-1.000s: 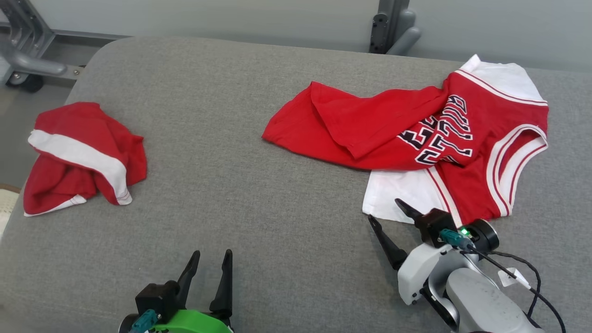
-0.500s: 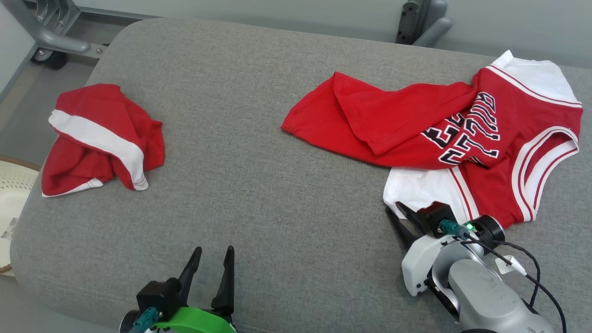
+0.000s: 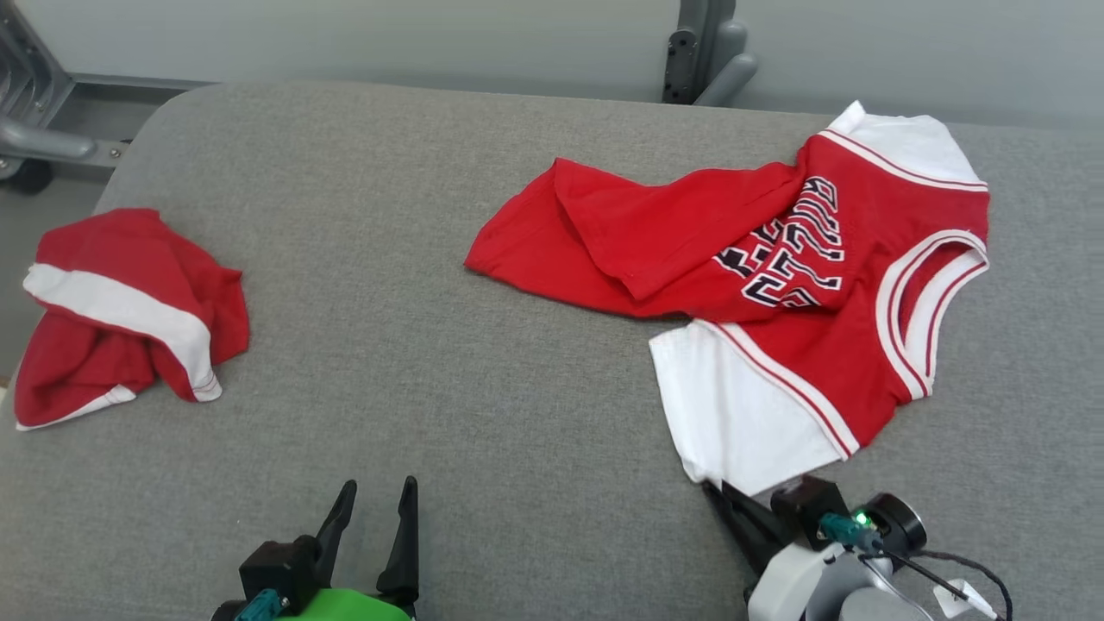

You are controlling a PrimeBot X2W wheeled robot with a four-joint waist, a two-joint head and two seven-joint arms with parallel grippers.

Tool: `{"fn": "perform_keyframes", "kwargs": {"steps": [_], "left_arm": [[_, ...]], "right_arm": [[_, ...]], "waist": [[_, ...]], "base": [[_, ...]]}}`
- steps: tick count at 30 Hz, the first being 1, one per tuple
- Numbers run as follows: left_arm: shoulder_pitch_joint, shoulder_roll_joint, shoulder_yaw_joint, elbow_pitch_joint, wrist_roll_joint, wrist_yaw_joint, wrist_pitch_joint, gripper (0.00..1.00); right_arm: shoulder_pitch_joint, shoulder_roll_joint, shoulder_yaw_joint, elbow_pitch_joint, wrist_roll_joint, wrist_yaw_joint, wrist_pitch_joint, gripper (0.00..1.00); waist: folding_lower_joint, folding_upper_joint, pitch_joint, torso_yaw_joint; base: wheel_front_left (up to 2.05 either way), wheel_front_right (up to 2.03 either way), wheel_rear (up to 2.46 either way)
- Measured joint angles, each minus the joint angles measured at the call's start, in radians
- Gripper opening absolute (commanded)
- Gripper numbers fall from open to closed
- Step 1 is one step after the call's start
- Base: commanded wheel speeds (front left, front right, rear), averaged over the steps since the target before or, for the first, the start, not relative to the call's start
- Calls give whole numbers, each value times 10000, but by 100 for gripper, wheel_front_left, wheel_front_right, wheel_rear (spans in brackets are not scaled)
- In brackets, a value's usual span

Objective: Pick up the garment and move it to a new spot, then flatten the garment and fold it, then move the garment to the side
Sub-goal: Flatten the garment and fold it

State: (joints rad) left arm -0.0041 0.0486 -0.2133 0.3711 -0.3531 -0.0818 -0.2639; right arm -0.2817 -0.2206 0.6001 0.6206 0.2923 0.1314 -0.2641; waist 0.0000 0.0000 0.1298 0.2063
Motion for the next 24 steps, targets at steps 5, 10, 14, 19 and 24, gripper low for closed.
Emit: {"fn": "perform_keyframes", "kwargs": {"steps": [5, 10, 14, 19, 24], "left_arm": [[161, 0, 174, 13, 88, -63, -2, 100], [266, 0, 257, 19, 125, -105, -2, 100], [356, 0, 349, 23, 125, -109, -2, 100], [405, 2, 500, 10, 125, -104, 0, 100], [396, 2, 706, -10, 138, -71, -2, 100]], "right_arm": [[865, -627, 771, -748, 683, -4, 0, 0], [1360, -1085, 913, -943, 1047, -4, -2, 0], [1693, -1264, 794, -989, 1168, -2, -2, 0], [2226, -1582, 397, -1127, 1216, -2, 0, 0], [2708, -1923, -650, -1377, 1131, -2, 0, 0]], "waist": [[0, 0, -377, -536], [0, 0, -752, -1102], [0, 0, -1019, -1531], [0, 1, -1283, -2041], [0, 0, -1425, -2528]], "base": [[0, 0, 0], [0, 0, 0], [0, 0, 0], [0, 0, 0], [0, 0, 0]]}}
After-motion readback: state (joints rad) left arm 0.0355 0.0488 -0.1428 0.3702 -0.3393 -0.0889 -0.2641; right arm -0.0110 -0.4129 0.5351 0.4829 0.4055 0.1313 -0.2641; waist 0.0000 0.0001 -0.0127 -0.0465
